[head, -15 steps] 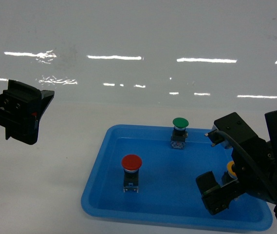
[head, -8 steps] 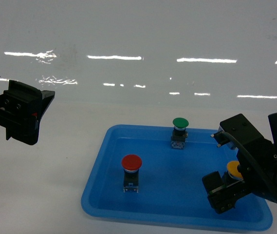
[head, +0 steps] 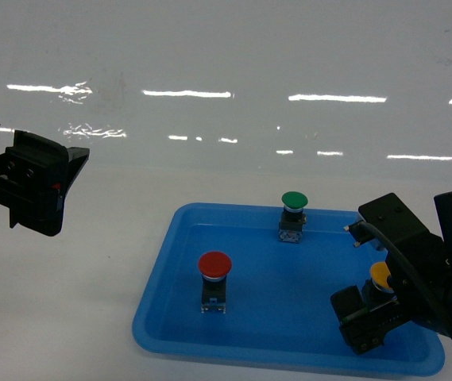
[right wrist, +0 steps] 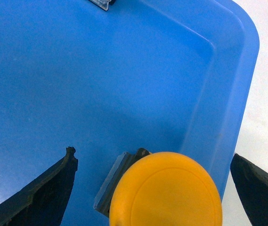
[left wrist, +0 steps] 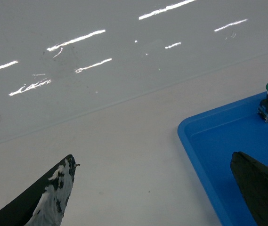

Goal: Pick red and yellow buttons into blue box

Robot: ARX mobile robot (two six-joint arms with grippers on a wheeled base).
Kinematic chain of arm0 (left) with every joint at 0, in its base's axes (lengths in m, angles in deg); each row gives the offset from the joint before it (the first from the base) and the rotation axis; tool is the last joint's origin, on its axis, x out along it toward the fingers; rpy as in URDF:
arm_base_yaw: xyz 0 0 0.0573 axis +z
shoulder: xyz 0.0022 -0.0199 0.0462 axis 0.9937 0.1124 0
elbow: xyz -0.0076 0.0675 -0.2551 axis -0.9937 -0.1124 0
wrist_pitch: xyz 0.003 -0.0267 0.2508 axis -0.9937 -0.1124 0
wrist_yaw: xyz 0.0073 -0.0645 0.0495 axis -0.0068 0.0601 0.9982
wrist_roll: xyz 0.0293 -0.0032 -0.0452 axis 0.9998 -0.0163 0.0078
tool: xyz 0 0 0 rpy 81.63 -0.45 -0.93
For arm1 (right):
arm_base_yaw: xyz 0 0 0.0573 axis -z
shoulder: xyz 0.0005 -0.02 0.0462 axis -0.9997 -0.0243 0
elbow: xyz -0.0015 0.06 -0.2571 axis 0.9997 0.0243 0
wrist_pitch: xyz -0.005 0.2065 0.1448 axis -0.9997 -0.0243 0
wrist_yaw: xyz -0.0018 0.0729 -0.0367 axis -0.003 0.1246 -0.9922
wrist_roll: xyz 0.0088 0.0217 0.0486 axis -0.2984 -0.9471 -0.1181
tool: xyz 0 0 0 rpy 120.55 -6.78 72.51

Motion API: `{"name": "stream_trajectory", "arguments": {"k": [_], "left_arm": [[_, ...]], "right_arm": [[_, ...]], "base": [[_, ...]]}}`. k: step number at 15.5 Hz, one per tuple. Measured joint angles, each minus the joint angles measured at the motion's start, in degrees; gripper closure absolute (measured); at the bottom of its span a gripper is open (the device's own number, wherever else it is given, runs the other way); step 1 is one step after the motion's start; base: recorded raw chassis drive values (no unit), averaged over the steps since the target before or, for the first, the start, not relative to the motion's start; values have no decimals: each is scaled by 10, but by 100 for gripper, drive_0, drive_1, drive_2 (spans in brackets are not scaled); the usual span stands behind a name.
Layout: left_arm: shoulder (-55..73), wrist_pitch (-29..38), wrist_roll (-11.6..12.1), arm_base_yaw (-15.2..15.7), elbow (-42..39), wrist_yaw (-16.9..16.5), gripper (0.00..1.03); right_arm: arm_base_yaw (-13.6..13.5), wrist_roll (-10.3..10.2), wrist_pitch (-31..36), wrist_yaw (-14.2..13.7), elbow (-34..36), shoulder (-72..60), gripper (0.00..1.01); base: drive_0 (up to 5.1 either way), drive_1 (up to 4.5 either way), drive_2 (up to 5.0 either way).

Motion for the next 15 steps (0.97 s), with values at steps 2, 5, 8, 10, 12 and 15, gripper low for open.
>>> {"name": "stream_trajectory", "arguments": {"k": [2,5,8,10,12,15], "left_arm": [[0,0,0,0,0,0,5],[0,0,0,0,0,0,5],[0,0,0,0,0,0,5],[0,0,0,0,0,0,5],[0,0,0,0,0,0,5],[0,0,0,0,0,0,5]], "right_arm": [[0,0,0,0,0,0,3],[0,0,0,0,0,0,26],[0,0,0,0,0,0,65],[0,0,0,0,0,0,71],[0,0,0,0,0,0,71],[0,5,8,2,2,5,72]], "base": [[0,0,0],[0,0,0],[0,0,0],[0,0,0],[0,0,0],[0,0,0]]}}
